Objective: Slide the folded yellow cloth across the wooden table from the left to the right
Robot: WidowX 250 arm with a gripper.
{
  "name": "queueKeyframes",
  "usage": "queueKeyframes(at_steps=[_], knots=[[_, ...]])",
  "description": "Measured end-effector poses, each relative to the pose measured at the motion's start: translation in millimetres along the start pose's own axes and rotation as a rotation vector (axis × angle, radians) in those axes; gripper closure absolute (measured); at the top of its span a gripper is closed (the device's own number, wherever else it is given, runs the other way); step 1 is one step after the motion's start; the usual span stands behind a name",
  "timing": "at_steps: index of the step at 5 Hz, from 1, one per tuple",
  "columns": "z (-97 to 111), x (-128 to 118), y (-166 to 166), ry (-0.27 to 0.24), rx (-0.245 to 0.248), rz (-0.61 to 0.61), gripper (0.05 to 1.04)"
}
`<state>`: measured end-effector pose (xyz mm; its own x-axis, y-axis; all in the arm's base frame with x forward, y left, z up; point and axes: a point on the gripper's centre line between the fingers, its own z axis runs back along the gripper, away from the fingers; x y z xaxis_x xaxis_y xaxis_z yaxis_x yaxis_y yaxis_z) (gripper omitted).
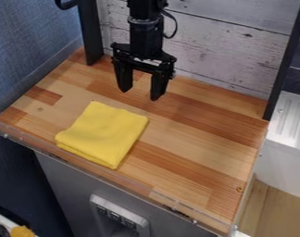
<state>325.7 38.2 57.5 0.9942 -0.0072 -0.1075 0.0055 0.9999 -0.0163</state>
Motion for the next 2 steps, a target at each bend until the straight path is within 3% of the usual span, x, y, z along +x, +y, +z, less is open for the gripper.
queueKeyframes(at_steps=[1,2], knots=[[-6.5,-7.4,-0.7,0.014,-0.001,-0.077,0.085],[3.1,-16.2,8.3,-0.036,0.010,-0.174,0.085]])
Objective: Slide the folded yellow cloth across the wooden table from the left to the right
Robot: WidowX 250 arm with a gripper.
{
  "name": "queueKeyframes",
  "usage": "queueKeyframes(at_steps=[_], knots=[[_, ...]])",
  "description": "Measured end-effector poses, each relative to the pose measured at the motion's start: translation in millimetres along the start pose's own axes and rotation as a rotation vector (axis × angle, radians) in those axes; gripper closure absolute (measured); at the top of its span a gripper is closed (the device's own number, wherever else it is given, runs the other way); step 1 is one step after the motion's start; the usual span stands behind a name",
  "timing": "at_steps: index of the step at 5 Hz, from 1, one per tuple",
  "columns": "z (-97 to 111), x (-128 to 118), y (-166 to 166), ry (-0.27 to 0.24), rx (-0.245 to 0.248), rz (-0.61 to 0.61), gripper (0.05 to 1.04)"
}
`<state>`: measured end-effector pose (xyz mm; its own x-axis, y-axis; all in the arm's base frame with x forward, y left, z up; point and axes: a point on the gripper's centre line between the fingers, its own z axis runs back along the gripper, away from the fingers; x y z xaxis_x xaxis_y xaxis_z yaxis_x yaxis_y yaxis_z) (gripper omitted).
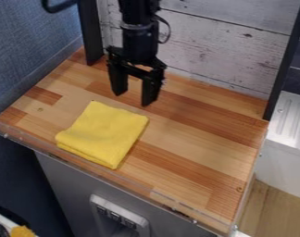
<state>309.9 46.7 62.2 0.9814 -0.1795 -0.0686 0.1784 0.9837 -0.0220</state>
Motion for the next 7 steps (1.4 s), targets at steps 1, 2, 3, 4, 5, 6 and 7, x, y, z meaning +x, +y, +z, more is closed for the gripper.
queueKeyframes(at_steps=[1,2,3,4,5,6,7], knots=[[0,-11,3,-0.044,0.013,-0.111,0.085],[0,-25,7,-0.083,0.031,-0.215,0.088],[-1,-36,10,-0.105,0.040,-0.307,0.084],[1,-45,17,-0.120,0.040,-0.373,0.131],[-1,-48,24,-0.126,0.042,-0.427,0.408],[-8,-50,25,-0.117,0.037,-0.473,0.708],[-20,-50,24,-0.095,0.019,-0.494,0.923]])
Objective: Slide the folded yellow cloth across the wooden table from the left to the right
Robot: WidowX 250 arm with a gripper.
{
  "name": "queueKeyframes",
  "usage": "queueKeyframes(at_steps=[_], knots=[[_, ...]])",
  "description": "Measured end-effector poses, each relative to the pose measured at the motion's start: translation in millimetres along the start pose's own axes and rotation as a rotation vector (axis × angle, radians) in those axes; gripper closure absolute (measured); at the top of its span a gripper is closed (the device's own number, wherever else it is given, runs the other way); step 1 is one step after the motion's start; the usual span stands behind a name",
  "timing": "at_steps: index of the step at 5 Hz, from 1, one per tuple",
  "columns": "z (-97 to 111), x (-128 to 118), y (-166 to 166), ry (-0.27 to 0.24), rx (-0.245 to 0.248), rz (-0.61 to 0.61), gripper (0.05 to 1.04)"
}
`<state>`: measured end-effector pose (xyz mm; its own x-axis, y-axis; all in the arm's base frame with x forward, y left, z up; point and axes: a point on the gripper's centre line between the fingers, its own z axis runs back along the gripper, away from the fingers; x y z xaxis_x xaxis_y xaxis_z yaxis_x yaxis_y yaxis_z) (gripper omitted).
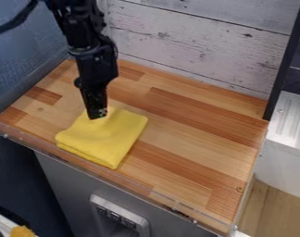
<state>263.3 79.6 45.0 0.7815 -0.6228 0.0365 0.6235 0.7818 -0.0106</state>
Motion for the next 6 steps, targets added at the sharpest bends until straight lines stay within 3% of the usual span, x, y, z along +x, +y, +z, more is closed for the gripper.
queueKeyframes(at_steps=[1,3,4,6], knots=[[-12,-1,-1,0.015,-0.022,-0.017,1.014],[-29,-5,1,0.057,-0.048,-0.038,1.020],[-30,3,-3,0.072,-0.029,0.039,1.020],[-35,44,-22,0.110,0.011,0.240,1.020]])
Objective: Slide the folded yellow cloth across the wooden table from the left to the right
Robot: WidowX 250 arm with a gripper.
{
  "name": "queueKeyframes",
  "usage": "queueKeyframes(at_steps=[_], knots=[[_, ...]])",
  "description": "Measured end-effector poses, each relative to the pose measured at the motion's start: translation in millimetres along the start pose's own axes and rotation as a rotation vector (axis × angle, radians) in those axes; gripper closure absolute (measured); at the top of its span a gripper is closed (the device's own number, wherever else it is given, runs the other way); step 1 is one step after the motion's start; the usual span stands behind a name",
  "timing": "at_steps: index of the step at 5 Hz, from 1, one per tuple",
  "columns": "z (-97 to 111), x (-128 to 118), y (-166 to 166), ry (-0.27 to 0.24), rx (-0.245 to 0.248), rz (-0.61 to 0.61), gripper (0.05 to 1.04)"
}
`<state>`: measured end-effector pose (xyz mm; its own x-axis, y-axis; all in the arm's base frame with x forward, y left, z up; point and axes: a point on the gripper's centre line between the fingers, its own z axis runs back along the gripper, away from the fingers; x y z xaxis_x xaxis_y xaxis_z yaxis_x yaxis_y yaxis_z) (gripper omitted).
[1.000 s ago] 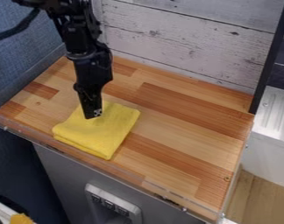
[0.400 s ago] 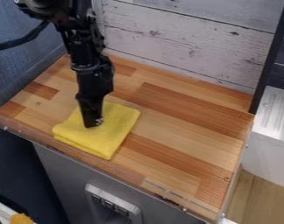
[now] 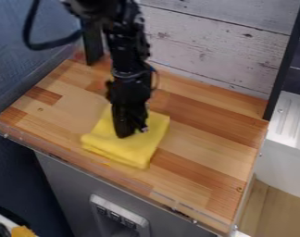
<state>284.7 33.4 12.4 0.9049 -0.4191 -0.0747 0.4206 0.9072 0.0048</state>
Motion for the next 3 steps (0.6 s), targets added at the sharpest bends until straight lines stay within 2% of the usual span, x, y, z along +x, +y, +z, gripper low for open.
queueKeyframes(at_steps=[1,3], knots=[[2,22,-9,-0.014,0.032,0.109,1.020],[4,52,-28,-0.057,0.043,0.292,1.020]])
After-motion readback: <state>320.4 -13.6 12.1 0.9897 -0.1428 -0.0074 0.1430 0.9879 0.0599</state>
